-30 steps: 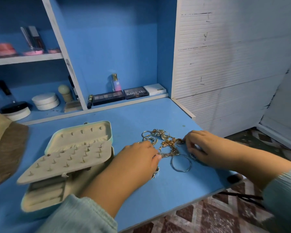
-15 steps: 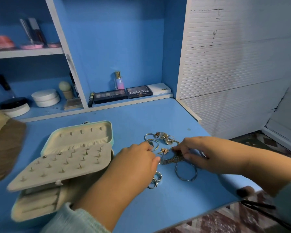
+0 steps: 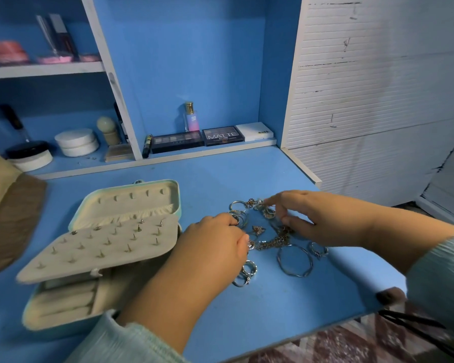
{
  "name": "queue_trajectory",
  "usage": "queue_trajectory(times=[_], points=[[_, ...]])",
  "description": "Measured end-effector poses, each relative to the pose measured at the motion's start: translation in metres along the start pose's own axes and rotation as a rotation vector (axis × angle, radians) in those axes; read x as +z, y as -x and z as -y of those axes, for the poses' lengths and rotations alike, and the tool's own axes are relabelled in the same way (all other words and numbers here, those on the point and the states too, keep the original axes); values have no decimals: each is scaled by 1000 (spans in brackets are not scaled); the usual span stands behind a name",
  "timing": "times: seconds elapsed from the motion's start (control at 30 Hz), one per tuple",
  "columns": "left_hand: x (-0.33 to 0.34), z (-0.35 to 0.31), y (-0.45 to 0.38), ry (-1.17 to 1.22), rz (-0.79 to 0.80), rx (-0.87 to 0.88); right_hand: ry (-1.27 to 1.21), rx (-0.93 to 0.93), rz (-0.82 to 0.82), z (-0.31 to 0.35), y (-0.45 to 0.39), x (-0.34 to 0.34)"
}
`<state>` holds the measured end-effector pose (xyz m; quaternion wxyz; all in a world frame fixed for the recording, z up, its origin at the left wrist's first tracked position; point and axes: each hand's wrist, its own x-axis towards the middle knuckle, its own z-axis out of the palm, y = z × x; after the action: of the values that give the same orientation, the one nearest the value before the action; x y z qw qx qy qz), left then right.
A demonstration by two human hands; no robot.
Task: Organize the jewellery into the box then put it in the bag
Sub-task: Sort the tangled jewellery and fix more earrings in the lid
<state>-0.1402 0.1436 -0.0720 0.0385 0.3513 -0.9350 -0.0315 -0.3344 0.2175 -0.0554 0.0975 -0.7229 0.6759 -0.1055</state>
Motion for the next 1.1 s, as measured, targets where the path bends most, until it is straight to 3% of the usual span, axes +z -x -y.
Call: queue_trajectory(times=[0.33, 0.53, 0.67, 1.1], points=[[1, 0, 1, 17, -51, -71, 61, 21, 15, -15, 3, -6], [1, 0, 2, -20, -77, -78, -52, -17, -32, -14, 5, -10], [0, -1, 2, 5, -50, -51, -80, -39, 70, -10, 3, -2], [-1, -3, 2, 15, -27, -49, -58, 100, 15, -22, 12, -11]])
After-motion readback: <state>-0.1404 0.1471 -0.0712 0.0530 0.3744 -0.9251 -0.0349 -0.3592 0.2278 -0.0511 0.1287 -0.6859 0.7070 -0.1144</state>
